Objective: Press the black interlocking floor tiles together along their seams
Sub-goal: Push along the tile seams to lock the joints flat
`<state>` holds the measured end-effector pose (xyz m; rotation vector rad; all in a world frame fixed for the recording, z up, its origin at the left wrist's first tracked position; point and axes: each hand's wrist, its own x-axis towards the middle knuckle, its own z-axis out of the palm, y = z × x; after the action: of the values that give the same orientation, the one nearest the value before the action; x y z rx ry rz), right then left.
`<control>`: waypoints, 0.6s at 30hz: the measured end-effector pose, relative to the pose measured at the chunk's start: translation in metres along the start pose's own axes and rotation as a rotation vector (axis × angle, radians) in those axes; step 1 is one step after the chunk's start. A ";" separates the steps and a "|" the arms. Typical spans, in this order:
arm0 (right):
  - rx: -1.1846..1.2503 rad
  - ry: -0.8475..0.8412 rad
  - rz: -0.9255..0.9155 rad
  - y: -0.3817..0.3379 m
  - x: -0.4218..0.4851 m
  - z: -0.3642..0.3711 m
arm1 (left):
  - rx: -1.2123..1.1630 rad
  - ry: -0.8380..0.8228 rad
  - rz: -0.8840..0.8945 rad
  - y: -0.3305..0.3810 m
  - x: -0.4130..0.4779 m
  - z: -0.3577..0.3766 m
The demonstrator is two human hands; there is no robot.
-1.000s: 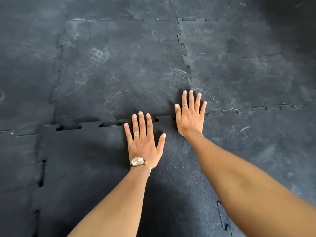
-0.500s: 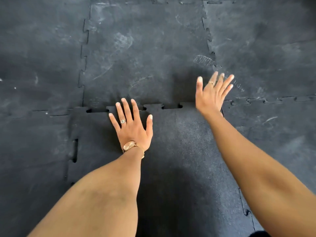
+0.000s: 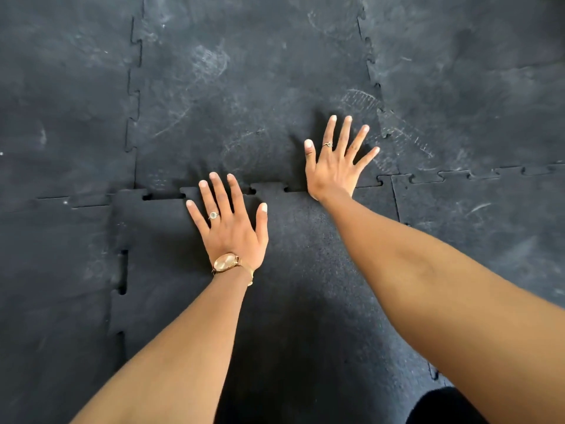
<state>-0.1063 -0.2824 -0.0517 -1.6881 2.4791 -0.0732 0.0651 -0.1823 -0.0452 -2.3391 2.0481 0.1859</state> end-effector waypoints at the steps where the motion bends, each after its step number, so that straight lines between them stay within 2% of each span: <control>1: 0.004 0.001 0.013 0.000 0.000 0.000 | 0.007 -0.003 0.019 -0.002 0.001 -0.001; 5: -0.015 0.025 0.057 -0.004 -0.002 -0.002 | -0.032 0.054 0.142 -0.022 0.031 -0.014; 9: -0.026 0.027 0.043 -0.003 0.000 -0.001 | -0.081 0.086 -0.006 -0.035 0.071 -0.017; 18: 0.000 0.007 0.014 -0.001 0.002 0.002 | 0.000 -0.010 -0.008 -0.034 0.077 -0.014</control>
<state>-0.1055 -0.2842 -0.0540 -1.6728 2.4962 -0.0776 0.1095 -0.2552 -0.0416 -2.3407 2.0340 0.1964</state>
